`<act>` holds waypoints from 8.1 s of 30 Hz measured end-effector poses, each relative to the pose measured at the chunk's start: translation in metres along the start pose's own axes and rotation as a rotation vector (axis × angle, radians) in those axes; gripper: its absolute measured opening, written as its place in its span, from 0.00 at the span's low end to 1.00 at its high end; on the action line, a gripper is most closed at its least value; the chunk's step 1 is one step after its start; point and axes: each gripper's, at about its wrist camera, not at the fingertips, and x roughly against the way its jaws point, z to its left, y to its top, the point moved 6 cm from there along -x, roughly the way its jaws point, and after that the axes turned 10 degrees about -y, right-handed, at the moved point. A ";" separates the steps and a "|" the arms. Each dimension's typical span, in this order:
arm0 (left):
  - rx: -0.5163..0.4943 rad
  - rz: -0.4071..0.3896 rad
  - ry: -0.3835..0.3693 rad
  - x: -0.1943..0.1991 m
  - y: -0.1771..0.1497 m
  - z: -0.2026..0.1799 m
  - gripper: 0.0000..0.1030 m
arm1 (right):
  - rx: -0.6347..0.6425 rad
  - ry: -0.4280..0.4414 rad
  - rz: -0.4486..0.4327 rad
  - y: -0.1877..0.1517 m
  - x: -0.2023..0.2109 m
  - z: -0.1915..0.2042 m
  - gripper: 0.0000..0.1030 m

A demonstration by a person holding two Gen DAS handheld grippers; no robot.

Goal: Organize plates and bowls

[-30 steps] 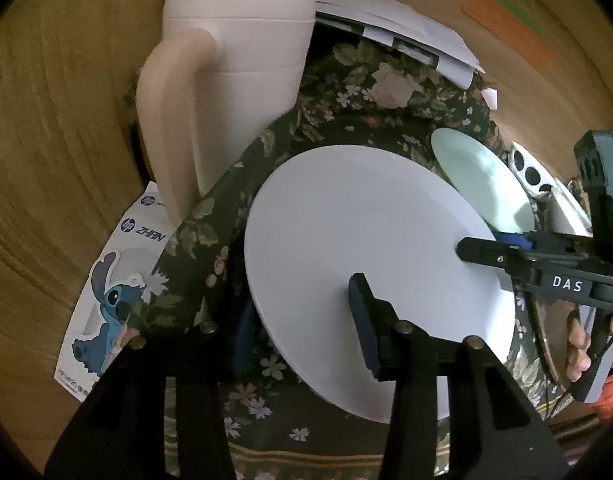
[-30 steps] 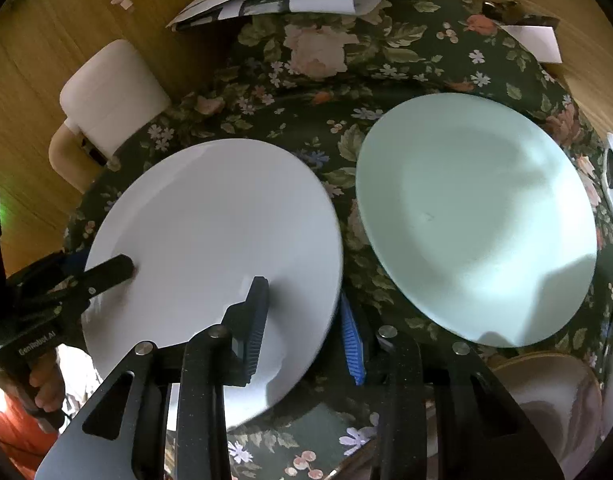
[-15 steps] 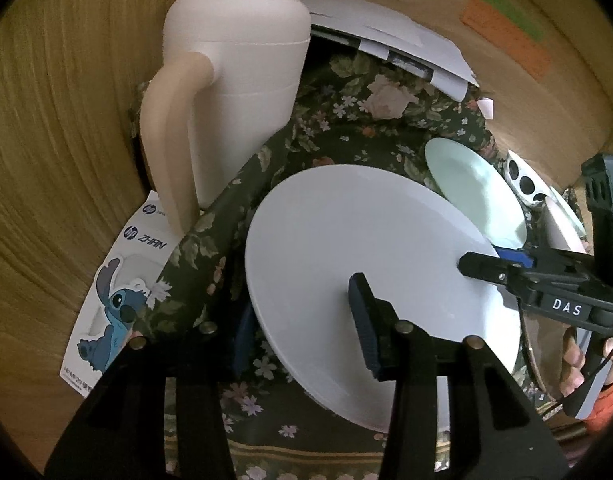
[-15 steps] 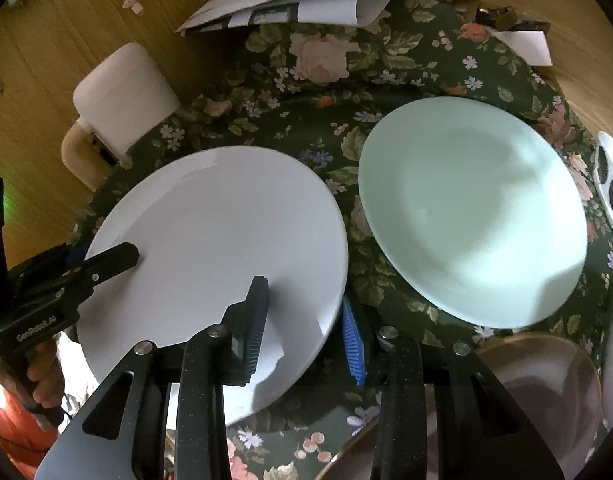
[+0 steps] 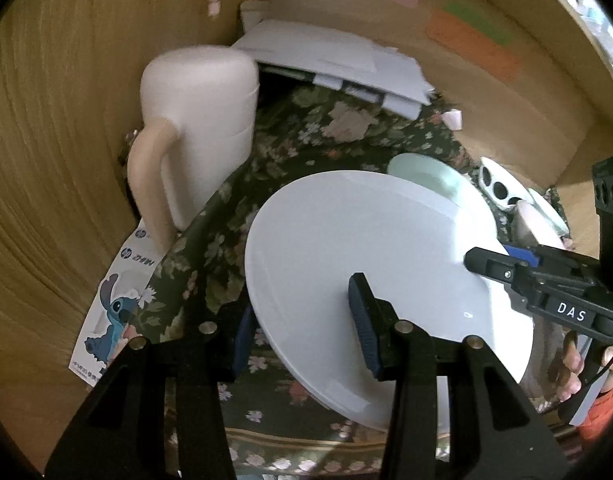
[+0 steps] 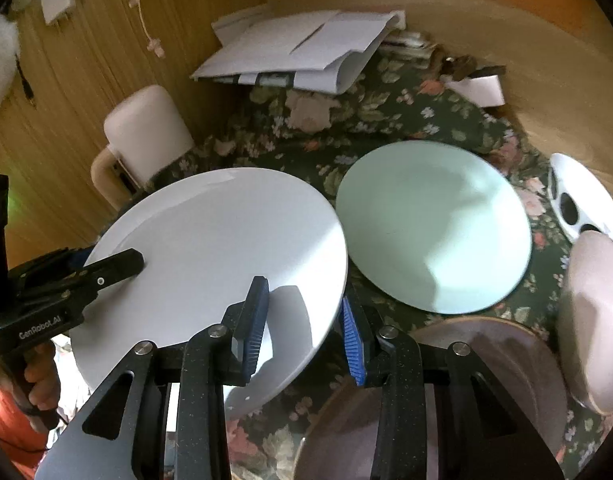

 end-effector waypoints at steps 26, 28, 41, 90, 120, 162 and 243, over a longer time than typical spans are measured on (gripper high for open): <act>-0.141 -0.025 -0.120 0.016 -0.014 -0.123 0.43 | -0.148 -0.110 -0.127 -0.049 0.098 -0.082 0.31; -0.154 -0.022 -0.126 0.015 -0.016 -0.131 0.43 | -0.160 -0.120 -0.128 -0.054 0.101 -0.088 0.31; -0.191 0.052 -0.152 -0.007 -0.040 -0.166 0.43 | -0.277 -0.134 -0.095 -0.090 0.101 -0.126 0.31; -0.224 0.195 -0.134 -0.074 -0.064 -0.173 0.43 | -0.301 -0.191 -0.014 -0.114 0.070 -0.164 0.31; -0.194 -0.065 0.012 -0.054 0.071 -0.126 0.89 | -0.217 -0.231 -0.178 -0.007 0.074 -0.166 0.63; -0.135 0.138 -0.003 -0.148 0.080 -0.064 0.77 | -0.090 -0.087 0.323 0.054 -0.093 -0.178 0.35; -0.186 0.030 -0.141 -0.014 0.029 -0.113 0.48 | -0.111 -0.067 -0.039 -0.017 0.060 -0.083 0.35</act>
